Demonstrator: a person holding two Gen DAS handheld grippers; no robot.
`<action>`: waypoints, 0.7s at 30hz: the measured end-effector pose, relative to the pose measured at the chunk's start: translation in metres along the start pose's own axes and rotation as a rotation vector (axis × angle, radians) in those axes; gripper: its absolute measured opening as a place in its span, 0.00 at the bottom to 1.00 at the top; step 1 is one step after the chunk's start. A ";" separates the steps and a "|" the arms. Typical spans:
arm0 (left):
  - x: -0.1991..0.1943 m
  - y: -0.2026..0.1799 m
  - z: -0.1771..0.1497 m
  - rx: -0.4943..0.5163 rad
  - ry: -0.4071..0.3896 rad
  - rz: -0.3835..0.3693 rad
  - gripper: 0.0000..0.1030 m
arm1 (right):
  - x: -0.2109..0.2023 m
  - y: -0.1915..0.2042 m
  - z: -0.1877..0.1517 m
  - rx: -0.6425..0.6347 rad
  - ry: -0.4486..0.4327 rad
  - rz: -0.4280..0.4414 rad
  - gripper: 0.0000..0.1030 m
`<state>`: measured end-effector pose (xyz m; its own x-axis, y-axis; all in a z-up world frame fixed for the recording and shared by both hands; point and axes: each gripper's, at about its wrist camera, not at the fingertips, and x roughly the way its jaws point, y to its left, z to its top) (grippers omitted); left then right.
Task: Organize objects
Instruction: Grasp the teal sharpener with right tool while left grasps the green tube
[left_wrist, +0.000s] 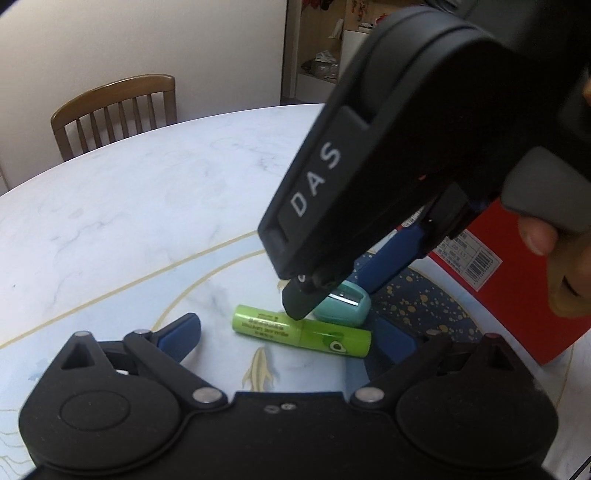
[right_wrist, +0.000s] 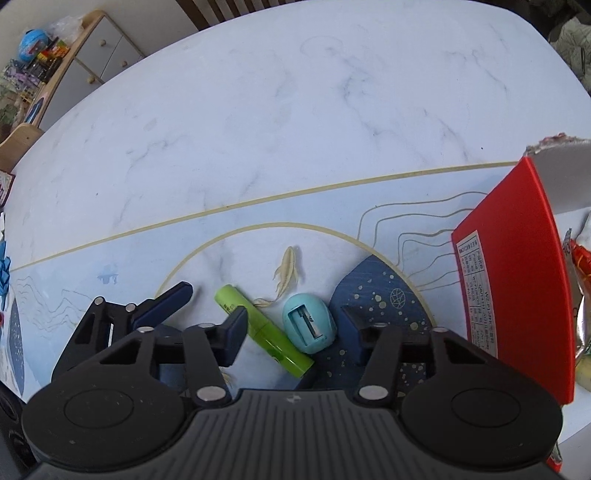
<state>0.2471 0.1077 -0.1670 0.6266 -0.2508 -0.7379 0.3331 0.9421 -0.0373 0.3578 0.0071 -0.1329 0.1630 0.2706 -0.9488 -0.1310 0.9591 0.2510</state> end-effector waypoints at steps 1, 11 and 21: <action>0.001 -0.001 -0.001 0.007 0.001 0.003 0.92 | 0.000 0.000 0.000 -0.003 0.000 -0.002 0.48; 0.003 -0.009 -0.004 0.044 -0.005 0.017 0.78 | 0.000 -0.002 -0.001 -0.008 -0.004 -0.015 0.36; -0.002 -0.010 -0.008 0.042 -0.003 0.015 0.78 | 0.000 -0.006 -0.004 0.000 -0.018 -0.023 0.29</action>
<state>0.2371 0.1002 -0.1708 0.6343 -0.2371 -0.7359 0.3524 0.9358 0.0023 0.3542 0.0014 -0.1352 0.1839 0.2497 -0.9507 -0.1271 0.9651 0.2289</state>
